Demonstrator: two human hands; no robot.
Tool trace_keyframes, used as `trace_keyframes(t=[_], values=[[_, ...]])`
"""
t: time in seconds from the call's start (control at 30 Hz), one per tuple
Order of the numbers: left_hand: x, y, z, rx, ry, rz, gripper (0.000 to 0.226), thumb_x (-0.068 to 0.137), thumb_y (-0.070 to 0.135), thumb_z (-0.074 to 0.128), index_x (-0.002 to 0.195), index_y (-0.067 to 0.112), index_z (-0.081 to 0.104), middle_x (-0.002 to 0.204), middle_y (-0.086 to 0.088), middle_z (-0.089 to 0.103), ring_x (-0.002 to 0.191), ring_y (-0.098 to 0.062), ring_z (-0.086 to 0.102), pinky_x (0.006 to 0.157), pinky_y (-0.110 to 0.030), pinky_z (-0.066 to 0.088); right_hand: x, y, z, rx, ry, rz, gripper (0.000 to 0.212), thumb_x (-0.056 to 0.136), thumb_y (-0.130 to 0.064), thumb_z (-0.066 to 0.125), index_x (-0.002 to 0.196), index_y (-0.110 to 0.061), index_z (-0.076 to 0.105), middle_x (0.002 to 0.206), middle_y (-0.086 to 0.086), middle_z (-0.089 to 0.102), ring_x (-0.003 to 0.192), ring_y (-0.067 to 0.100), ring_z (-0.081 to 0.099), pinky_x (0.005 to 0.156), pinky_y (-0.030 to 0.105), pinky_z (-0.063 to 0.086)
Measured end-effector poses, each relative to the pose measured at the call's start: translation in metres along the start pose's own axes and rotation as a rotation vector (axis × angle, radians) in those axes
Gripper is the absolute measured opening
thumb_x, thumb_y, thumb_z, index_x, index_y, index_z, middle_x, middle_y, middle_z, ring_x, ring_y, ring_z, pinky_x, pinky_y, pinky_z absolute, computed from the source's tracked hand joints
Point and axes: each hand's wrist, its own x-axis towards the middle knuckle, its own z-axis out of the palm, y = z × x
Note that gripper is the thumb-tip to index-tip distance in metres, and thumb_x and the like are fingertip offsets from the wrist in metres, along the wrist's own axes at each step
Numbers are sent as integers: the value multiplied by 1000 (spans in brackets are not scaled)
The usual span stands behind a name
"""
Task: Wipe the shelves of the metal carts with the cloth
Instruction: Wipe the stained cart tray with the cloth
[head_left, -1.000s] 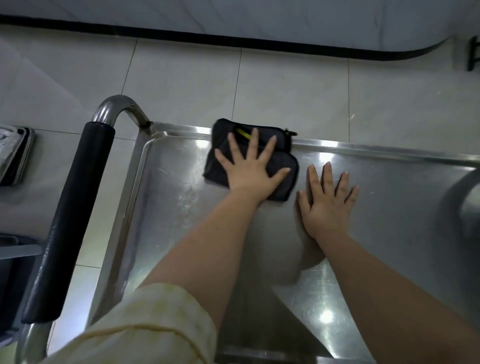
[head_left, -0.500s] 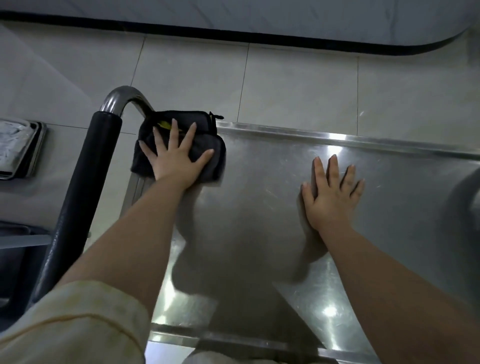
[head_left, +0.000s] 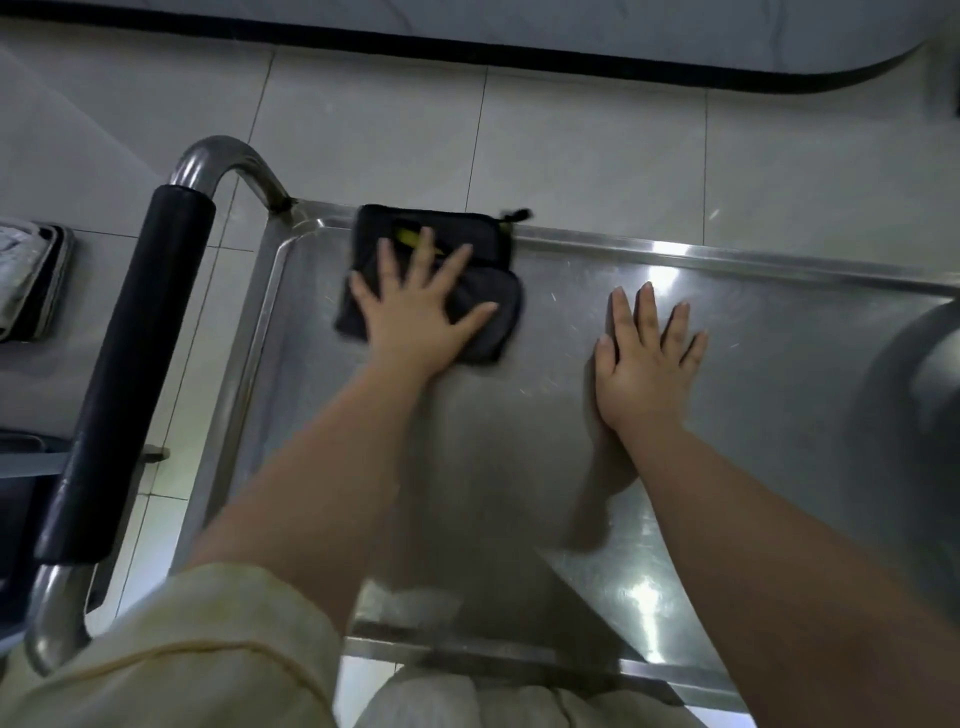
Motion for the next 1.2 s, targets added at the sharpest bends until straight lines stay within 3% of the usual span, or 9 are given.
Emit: trace_keyframes(t=[0.1, 0.2, 0.3, 0.5, 0.57, 0.63, 0.8, 1.2], values=[[-14, -89, -16, 35, -37, -136, 82, 70, 93, 8, 145, 61, 1, 164, 12, -3, 149, -35, -7, 112, -69, 0, 0, -1, 1, 6, 2, 9, 57, 101, -48, 15, 156, -36, 1, 165, -5, -4, 149, 33, -12, 118, 57, -9], [-39, -110, -14, 65, -38, -170, 80, 71, 92, 3, 145, 61, -3, 164, 10, -4, 149, -36, -9, 113, -68, -2, -2, -4, 4, -13, 7, 9, 58, 101, -48, 13, 156, -35, 0, 165, -4, -5, 149, 35, -12, 117, 59, -8], [-69, -71, 2, 37, -6, -191, 78, 75, 90, 5, 146, 59, -6, 164, 9, -7, 148, -39, -11, 110, -71, -1, -2, -5, 5, -43, 11, 2, 58, 100, -48, 10, 156, -34, -1, 165, -2, -4, 149, 37, -11, 117, 60, -8], [-115, 71, 34, -9, -28, 18, 78, 77, 89, 8, 146, 58, -5, 164, 7, -7, 146, -42, -17, 106, -71, -11, -2, 2, 0, 4, -3, -54, 57, 102, -45, 16, 156, -30, 9, 165, 1, 2, 149, 36, -8, 115, 60, -10], [-115, 79, 36, -5, -22, 23, 78, 76, 90, 5, 146, 58, -8, 164, 7, -9, 145, -41, -20, 106, -71, -12, -7, 13, -6, 54, 3, -136, 56, 102, -43, 22, 155, -27, 19, 164, 2, 11, 150, 33, -1, 117, 57, -6], [-115, 73, 35, 2, -16, 22, 78, 76, 90, 4, 145, 58, -11, 164, 8, -12, 145, -40, -22, 106, -70, -14, -25, 26, -6, 39, -27, -199, 58, 101, -44, 20, 155, -26, 18, 164, 3, 12, 150, 31, 3, 119, 56, 2], [-112, 76, 32, 22, -45, -11, 77, 74, 90, 0, 144, 60, -12, 163, 11, -13, 145, -40, -23, 106, -71, -14, -90, 44, 12, -27, -2, -162, 57, 103, -46, 23, 157, -30, 9, 165, 2, 7, 150, 33, 1, 120, 53, 1], [-11, 122, 13, -8, -123, 48, 80, 75, 90, 10, 147, 58, 2, 163, 11, -10, 145, -41, -21, 105, -74, -12, -82, 47, 23, 7, 42, -170, 58, 101, -50, 9, 156, -31, 6, 165, 1, 6, 151, 30, -1, 120, 54, 2]])
